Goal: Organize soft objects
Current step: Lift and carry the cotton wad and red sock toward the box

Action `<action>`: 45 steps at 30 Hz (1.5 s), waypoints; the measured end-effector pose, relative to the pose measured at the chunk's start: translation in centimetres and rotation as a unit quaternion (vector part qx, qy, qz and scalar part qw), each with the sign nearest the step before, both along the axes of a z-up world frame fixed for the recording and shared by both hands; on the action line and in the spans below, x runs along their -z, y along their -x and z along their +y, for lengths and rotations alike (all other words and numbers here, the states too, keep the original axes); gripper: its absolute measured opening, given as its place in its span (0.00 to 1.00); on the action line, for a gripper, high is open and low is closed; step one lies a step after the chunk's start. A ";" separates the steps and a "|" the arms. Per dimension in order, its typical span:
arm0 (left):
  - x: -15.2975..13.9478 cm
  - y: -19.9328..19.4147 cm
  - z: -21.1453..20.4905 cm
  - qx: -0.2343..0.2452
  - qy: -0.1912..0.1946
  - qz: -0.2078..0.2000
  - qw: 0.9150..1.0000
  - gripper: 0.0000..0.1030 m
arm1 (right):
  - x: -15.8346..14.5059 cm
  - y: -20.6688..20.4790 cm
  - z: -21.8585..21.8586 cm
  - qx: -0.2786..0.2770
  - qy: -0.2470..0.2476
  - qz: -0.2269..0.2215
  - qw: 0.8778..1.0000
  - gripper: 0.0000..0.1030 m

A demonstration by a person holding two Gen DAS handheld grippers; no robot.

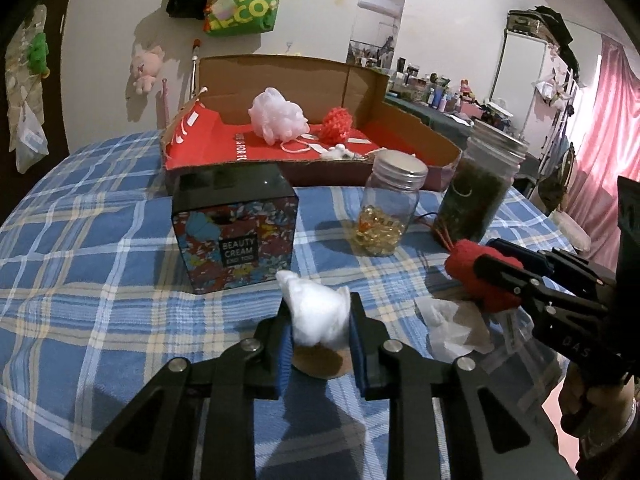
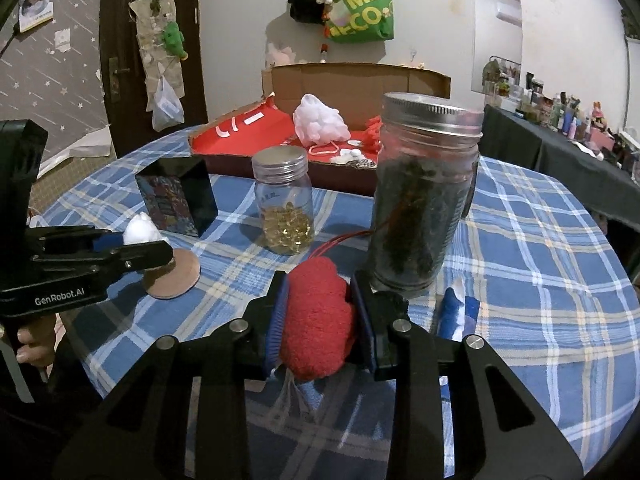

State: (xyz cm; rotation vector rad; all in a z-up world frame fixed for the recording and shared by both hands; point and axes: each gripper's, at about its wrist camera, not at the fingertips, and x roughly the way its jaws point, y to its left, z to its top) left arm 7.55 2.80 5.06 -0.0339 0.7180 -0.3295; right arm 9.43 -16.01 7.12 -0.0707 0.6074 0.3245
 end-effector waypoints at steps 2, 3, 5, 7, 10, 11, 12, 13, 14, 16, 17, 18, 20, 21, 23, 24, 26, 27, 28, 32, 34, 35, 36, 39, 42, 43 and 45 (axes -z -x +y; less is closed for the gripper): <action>0.0 0.0 0.0 0.001 0.001 0.001 1.000 0.25 | 0.0 0.0 0.0 -0.003 -0.006 0.004 1.000 0.29; 0.0 0.1 0.0 0.004 0.003 0.003 1.000 0.25 | 0.0 0.0 0.0 -0.005 -0.010 0.007 1.000 0.29; -0.1 0.2 -0.1 0.007 0.005 0.005 1.000 0.25 | -0.1 0.1 0.0 -0.010 -0.020 0.013 1.000 0.29; -0.2 0.4 -0.3 0.012 0.007 0.006 1.000 0.25 | -0.3 0.4 0.2 -0.016 -0.023 0.015 0.999 0.29; -0.2 0.8 -0.6 0.033 0.019 0.014 0.999 0.25 | -0.3 0.7 0.5 -0.029 -0.035 0.023 0.999 0.29; -0.2 0.9 -0.7 0.040 0.021 0.017 0.999 0.25 | -0.3 0.8 0.7 -0.034 -0.039 0.027 0.998 0.29; -0.1 1.0 -0.8 0.047 0.024 0.018 0.998 0.25 | -0.3 0.9 0.8 -0.036 -0.039 0.028 0.998 0.29; -0.1 1.3 -1.1 0.056 0.024 0.018 0.998 0.25 | -0.2 1.0 0.9 -0.036 -0.037 0.029 0.998 0.30; 0.0 1.4 -1.4 0.064 0.021 0.019 0.998 0.25 | -0.1 1.0 1.0 -0.038 -0.036 0.033 0.998 0.30; 0.5 1.6 -2.0 0.076 0.011 0.023 0.997 0.27 | 0.3 0.9 0.9 -0.037 -0.039 0.038 0.998 0.31; 0.7 1.7 -2.3 0.081 0.009 0.025 0.996 0.27 | 0.4 1.0 0.9 -0.037 -0.041 0.039 0.998 0.32; 0.9 1.9 -2.5 0.083 0.004 0.023 0.996 0.29 | 0.4 1.0 0.8 -0.037 -0.042 0.038 0.998 0.32; 1.1 2.3 -2.8 0.087 -0.006 0.011 0.996 0.32 | 0.4 1.1 0.8 -0.040 -0.043 0.036 0.998 0.33; 1.1 2.5 -2.9 0.091 -0.009 0.007 0.996 0.37 | 0.5 1.2 0.9 -0.042 -0.041 0.033 0.998 0.34; 1.2 2.6 -3.1 0.097 -0.008 0.004 0.995 0.43 | 0.6 1.3 1.0 -0.044 -0.032 0.031 0.998 0.46; 1.2 2.6 -3.1 0.098 -0.007 0.003 0.995 0.44 | 0.7 1.4 1.1 -0.048 -0.027 0.031 0.998 0.53; 1.3 2.6 -3.2 0.098 -0.011 -0.003 0.995 0.44 | 0.7 1.7 1.4 -0.047 -0.013 0.017 0.999 0.53; 1.4 2.6 -3.2 0.098 -0.012 -0.003 0.995 0.44 | 0.8 1.8 1.5 -0.047 -0.007 0.013 0.999 0.53; 1.4 2.6 -3.2 0.098 -0.013 -0.005 0.995 0.44 | 0.9 1.8 1.5 -0.046 -0.007 0.011 0.999 0.53; 1.4 2.7 -3.2 0.100 -0.016 -0.011 0.995 0.44 | 1.0 1.7 1.0 -0.044 -0.019 0.010 0.999 0.52; 1.6 2.8 -3.3 0.100 -0.019 -0.014 0.995 0.42 | 1.0 1.8 0.9 -0.044 -0.017 0.009 0.999 0.39; 1.6 2.9 -3.3 0.099 -0.022 -0.017 0.995 0.40 | 1.1 1.8 1.0 -0.046 -0.011 0.009 0.999 0.38; 1.7 2.9 -3.3 0.098 -0.025 -0.019 0.995 0.34 | 1.2 1.8 1.2 -0.046 -0.003 0.007 0.999 0.38; 1.7 2.8 -3.0 0.094 -0.024 -0.019 0.995 0.26 | 1.1 2.3 1.2 -0.051 0.003 -0.006 0.999 0.35; 1.2 2.7 -2.6 0.092 -0.021 -0.020 0.995 0.25 | 0.8 2.5 0.7 -0.049 -0.015 -0.011 0.999 0.34; 1.0 2.8 -2.6 0.091 -0.020 -0.022 0.995 0.25 | 0.5 2.5 0.5 -0.047 -0.022 -0.013 0.999 0.34; 0.5 2.8 -2.3 0.092 -0.017 -0.026 0.995 0.25 | 0.1 2.6 0.1 -0.046 -0.033 -0.015 0.998 0.34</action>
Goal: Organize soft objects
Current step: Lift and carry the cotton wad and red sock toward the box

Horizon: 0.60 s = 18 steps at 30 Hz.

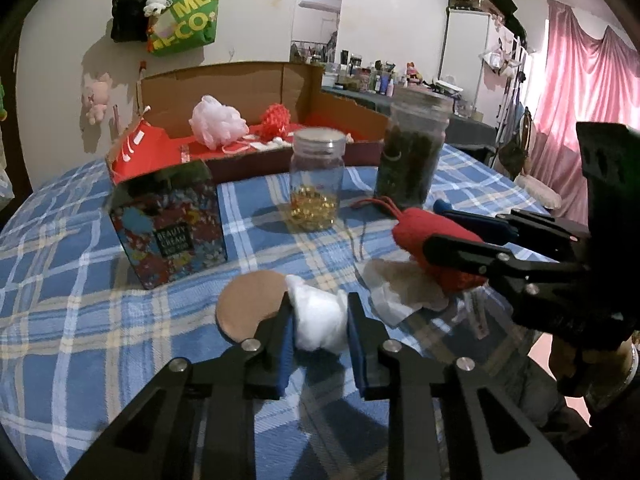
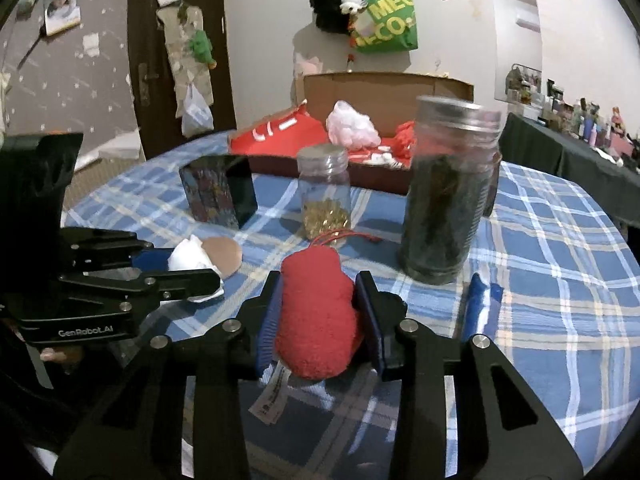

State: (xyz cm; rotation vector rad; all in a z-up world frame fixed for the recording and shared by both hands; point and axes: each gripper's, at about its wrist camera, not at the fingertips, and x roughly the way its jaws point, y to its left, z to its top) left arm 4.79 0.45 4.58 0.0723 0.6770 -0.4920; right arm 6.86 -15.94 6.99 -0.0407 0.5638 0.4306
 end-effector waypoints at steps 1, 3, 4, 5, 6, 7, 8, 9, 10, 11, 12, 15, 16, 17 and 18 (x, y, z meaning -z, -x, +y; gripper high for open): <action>-0.4 0.0 0.2 0.000 0.004 -0.002 1.000 0.25 | -0.3 0.0 -0.3 0.002 -0.005 -0.002 1.000 0.34; -0.9 -0.2 0.3 0.000 0.008 -0.002 1.000 0.24 | -0.8 0.1 -0.8 0.006 -0.011 -0.005 1.000 0.34; -1.1 -0.4 0.5 0.002 0.015 0.002 1.000 0.24 | -1.0 0.2 -0.9 0.007 -0.013 -0.006 1.000 0.34; -1.5 -0.7 0.7 0.005 0.027 0.010 1.000 0.24 | -1.2 0.2 -1.2 0.007 -0.017 -0.004 1.000 0.34; -1.8 -0.9 0.8 0.006 0.032 0.014 0.999 0.24 | -1.4 0.2 -1.4 0.007 -0.022 -0.002 1.000 0.34; -2.0 -1.2 0.8 0.007 0.032 0.017 0.999 0.24 | -1.5 0.2 -1.6 0.008 -0.026 -0.001 1.000 0.34; -2.3 -1.6 0.8 0.007 0.030 0.018 0.999 0.24 | -1.6 0.2 -1.9 0.011 -0.030 0.001 0.999 0.34; -2.5 -1.8 0.8 0.009 0.029 0.020 0.999 0.24 | -1.7 0.1 -2.3 0.012 -0.035 0.006 0.999 0.34; -2.8 -2.1 0.7 0.014 0.029 0.025 0.999 0.24 | -1.8 0.1 -2.6 0.015 -0.038 0.007 0.999 0.34; -3.1 -2.7 0.7 0.017 0.027 0.030 0.999 0.24 | -1.9 0.0 -3.0 0.019 -0.041 0.008 0.999 0.34; -3.3 -2.9 0.6 0.017 0.024 0.031 0.999 0.24 | -1.9 -0.2 -3.5 0.022 -0.047 0.014 0.999 0.34; -3.9 -4.5 0.5 0.021 0.013 0.043 0.999 0.25 | -2.0 -0.4 -4.6 0.030 -0.062 0.024 0.997 0.34; -4.0 -5.1 0.4 0.022 0.009 0.050 0.998 0.24 | -2.1 -0.6 -5.2 0.034 -0.069 0.028 0.997 0.34; -4.1 -6.0 0.3 0.020 0.000 0.060 0.998 0.24 | -2.1 -0.7 -5.5 0.037 -0.072 0.030 0.996 0.34; -4.1 -6.4 0.3 0.017 -0.005 0.065 0.998 0.24 | -2.2 -0.9 -6.0 0.043 -0.074 0.034 0.996 0.34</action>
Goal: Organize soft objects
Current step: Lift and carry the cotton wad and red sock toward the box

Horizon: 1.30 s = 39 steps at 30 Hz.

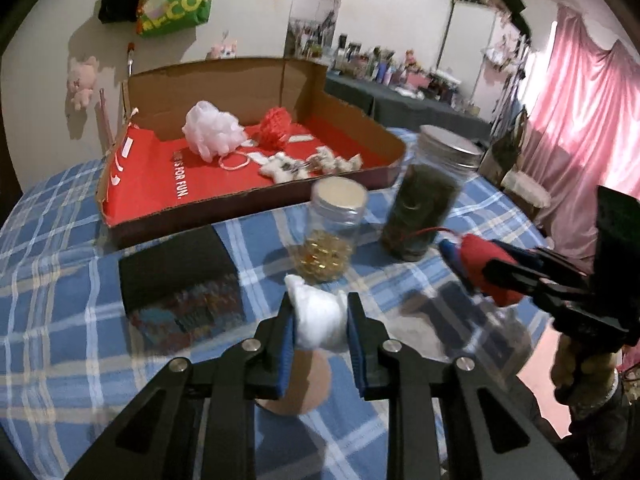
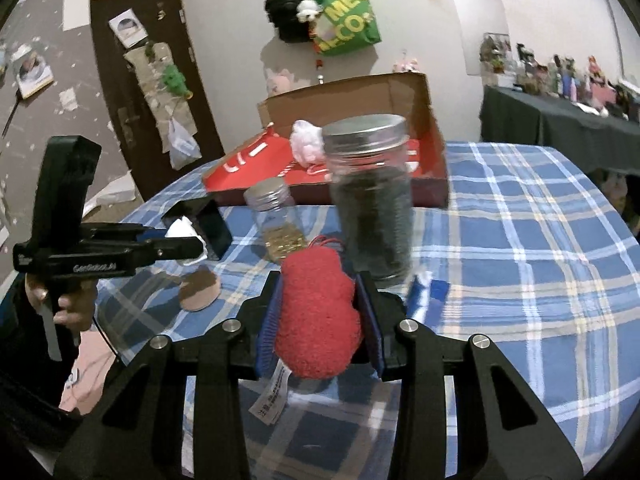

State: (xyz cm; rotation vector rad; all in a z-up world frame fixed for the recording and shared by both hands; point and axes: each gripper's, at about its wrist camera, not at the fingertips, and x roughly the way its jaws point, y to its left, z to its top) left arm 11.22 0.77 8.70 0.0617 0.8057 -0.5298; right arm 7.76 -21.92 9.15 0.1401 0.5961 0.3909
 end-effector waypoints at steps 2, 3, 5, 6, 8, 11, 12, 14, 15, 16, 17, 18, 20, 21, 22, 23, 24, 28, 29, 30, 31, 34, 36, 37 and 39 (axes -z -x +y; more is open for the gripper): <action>-0.1 -1.5 -0.2 0.000 -0.014 0.018 1.000 0.24 | 0.0 -0.2 -0.8 0.006 -0.009 0.009 1.000 0.34; -0.2 -2.0 -0.3 0.000 -0.017 0.024 1.000 0.24 | 0.0 -0.4 -1.4 0.010 -0.016 0.014 1.000 0.34; -0.4 -3.2 -0.5 0.006 -0.025 0.043 0.999 0.24 | 0.1 -0.6 -2.2 0.015 -0.025 0.025 0.999 0.34; -0.4 -3.7 -0.6 0.006 -0.029 0.048 0.998 0.24 | 0.2 -0.8 -2.6 0.017 -0.029 0.029 0.999 0.34; -0.7 -4.6 -0.8 0.007 -0.042 0.055 0.998 0.24 | 0.3 -1.0 -3.4 0.020 -0.037 0.038 0.998 0.34; -1.0 -5.6 -1.2 0.010 -0.056 0.060 0.997 0.24 | 0.3 -1.5 -4.6 0.029 -0.048 0.047 0.997 0.34; -1.1 -5.8 -1.2 0.009 -0.060 0.060 0.996 0.24 | 0.3 -1.7 -4.9 0.030 -0.052 0.049 0.997 0.34; -1.1 -6.6 -1.2 0.005 -0.067 0.068 0.995 0.24 | 0.2 -1.9 -5.6 0.034 -0.063 0.053 0.996 0.34; -1.2 -6.9 -1.1 0.004 -0.067 0.071 0.995 0.24 | 0.1 -2.1 -5.8 0.036 -0.065 0.055 0.996 0.34; -1.2 -7.1 -1.1 0.004 -0.067 0.073 0.995 0.24 | 0.1 -2.3 -6.1 0.040 -0.066 0.056 0.996 0.34; -1.2 -7.4 -1.0 0.004 -0.070 0.075 0.995 0.24 | 0.1 -2.5 -6.4 0.041 -0.068 0.056 0.995 0.34; -1.3 -7.6 -1.0 0.003 -0.072 0.075 0.995 0.24 | 0.1 -2.6 -6.6 0.042 -0.071 0.058 0.995 0.34; -1.4 -8.2 -0.8 0.000 -0.077 0.077 0.994 0.24 | 0.1 -3.1 -7.0 0.043 -0.078 0.064 0.994 0.34; -1.4 -8.4 -0.7 0.001 -0.078 0.080 0.994 0.24 | 0.1 -3.3 -7.2 0.045 -0.077 0.066 0.994 0.34; -1.4 -8.6 -0.7 0.002 -0.078 0.082 0.994 0.24 | 0.0 -3.4 -7.3 0.048 -0.074 0.068 0.994 0.34; -1.5 -8.8 -0.6 0.003 -0.080 0.086 0.993 0.24 | 0.0 -3.6 -7.5 0.050 -0.071 0.069 0.994 0.34; -1.5 -9.0 -0.6 0.003 -0.082 0.087 0.993 0.24 | -0.1 -3.8 -7.8 0.052 -0.072 0.070 0.994 0.34; -1.7 -9.8 -0.6 0.004 -0.098 0.085 0.992 0.24 | -0.3 -4.8 -8.8 0.058 -0.067 0.076 0.993 0.34; -1.7 -10.2 -0.5 0.002 -0.102 0.085 0.991 0.24 | -0.4 -5.1 -9.0 0.058 -0.065 0.077 0.993 0.34; -1.7 -10.5 -0.5 0.001 -0.105 0.086 0.991 0.24 | -0.6 -5.4 -9.1 0.058 -0.065 0.078 0.993 0.34; -1.6 -10.9 -0.4 0.000 -0.107 0.087 0.990 0.24 | -0.7 -5.8 -9.3 0.058 -0.064 0.078 0.993 0.34; -1.5 -11.7 -0.3 -0.001 -0.110 0.091 0.990 0.24 | -1.4 -6.9 -9.7 0.057 -0.051 0.077 0.994 0.34; -1.4 -12.2 -0.4 0.000 -0.112 0.091 0.990 0.24 | -2.1 -7.6 -9.7 0.056 -0.044 0.073 0.995 0.34; -1.4 -12.3 -0.4 0.001 -0.111 0.092 0.990 0.24 | -2.4 -8.0 -9.8 0.056 -0.040 0.072 0.995 0.34; -1.3 -12.8 -0.5 0.004 -0.110 0.094 0.989 0.24 | -3.0 -8.6 -9.7 0.054 -0.035 0.067 0.996 0.34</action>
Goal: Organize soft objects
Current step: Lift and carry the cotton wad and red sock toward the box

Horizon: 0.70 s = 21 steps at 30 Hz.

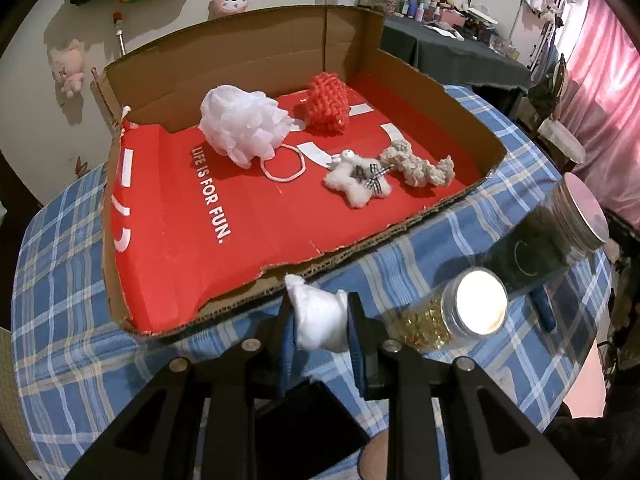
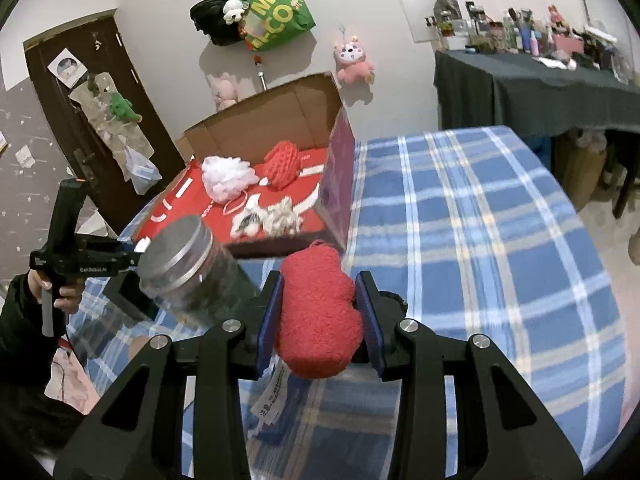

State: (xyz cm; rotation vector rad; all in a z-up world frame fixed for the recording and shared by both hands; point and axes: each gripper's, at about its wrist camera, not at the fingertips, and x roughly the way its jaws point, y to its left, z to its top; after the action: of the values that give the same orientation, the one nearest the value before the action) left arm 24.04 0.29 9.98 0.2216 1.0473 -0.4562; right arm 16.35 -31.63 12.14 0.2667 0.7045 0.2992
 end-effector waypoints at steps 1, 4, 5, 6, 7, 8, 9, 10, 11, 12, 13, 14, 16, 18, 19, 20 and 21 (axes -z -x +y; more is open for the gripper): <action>0.0 -0.2 0.0 0.001 0.000 0.001 1.000 0.24 | -0.4 -0.4 0.1 -0.002 0.003 -0.003 1.000 0.34; 0.1 -0.8 -0.1 0.005 0.008 0.005 1.000 0.24 | -1.1 -1.3 0.4 -0.006 0.011 -0.009 1.000 0.34; 0.1 -1.1 -0.2 0.005 0.010 0.005 1.000 0.24 | -1.4 -1.6 0.6 -0.008 0.012 -0.012 1.000 0.34; 0.1 -1.2 -0.2 0.005 0.013 0.005 1.000 0.24 | -1.6 -1.9 0.7 -0.008 0.013 -0.014 1.000 0.34; 0.0 -1.4 -0.2 0.007 0.018 0.006 1.000 0.24 | -1.8 -2.2 0.9 -0.010 0.014 -0.016 1.000 0.34; -0.1 -1.7 -0.3 0.009 0.025 0.007 1.000 0.24 | -2.1 -2.6 1.0 -0.011 0.013 -0.020 1.000 0.34; -0.2 -1.8 -0.3 0.009 0.028 0.007 1.000 0.24 | -2.3 -2.7 1.1 -0.012 0.012 -0.023 1.000 0.34; -0.3 -2.1 -0.3 0.011 0.034 0.006 0.999 0.24 | -2.6 -3.0 1.3 -0.014 0.012 -0.027 0.999 0.34; -0.5 -2.2 -0.4 0.014 0.039 0.006 0.999 0.24 | -2.9 -3.3 1.5 -0.015 0.012 -0.031 0.999 0.34; -0.6 -2.4 -0.5 0.015 0.044 0.006 0.999 0.24 | -3.3 -3.6 1.7 -0.018 0.011 -0.038 0.999 0.34; -0.7 -2.5 -0.5 0.016 0.049 0.005 0.999 0.24 | -3.5 -3.8 1.8 -0.019 0.010 -0.041 0.999 0.34; -0.8 -2.7 -0.6 0.018 0.055 0.005 0.998 0.24 | -3.8 -4.2 2.1 -0.022 0.010 -0.045 0.999 0.34; -0.9 -3.0 -0.7 0.019 0.062 0.006 0.998 0.24 | -4.3 -4.8 2.4 -0.027 0.009 -0.051 0.998 0.34; -1.0 -3.3 -0.8 0.020 0.070 0.006 0.997 0.24 | -4.8 -5.6 3.0 -0.035 0.011 -0.056 0.998 0.34; -1.1 -3.5 -0.8 0.020 0.074 0.007 0.997 0.24 | -5.2 -6.1 3.4 -0.041 0.014 -0.060 0.997 0.34; -1.1 -3.8 -0.9 0.019 0.079 0.008 0.997 0.24 | -5.4 -6.5 3.8 -0.048 0.017 -0.063 0.997 0.34; -1.1 -4.0 -0.8 0.019 0.082 0.009 0.996 0.24 | -5.6 -7.1 4.1 -0.051 0.022 -0.064 0.996 0.34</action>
State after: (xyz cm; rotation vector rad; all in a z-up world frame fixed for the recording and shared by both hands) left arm 28.02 -0.55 11.10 0.0917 1.0195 -0.5768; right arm 23.43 -27.51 17.78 0.1688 0.5991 0.3940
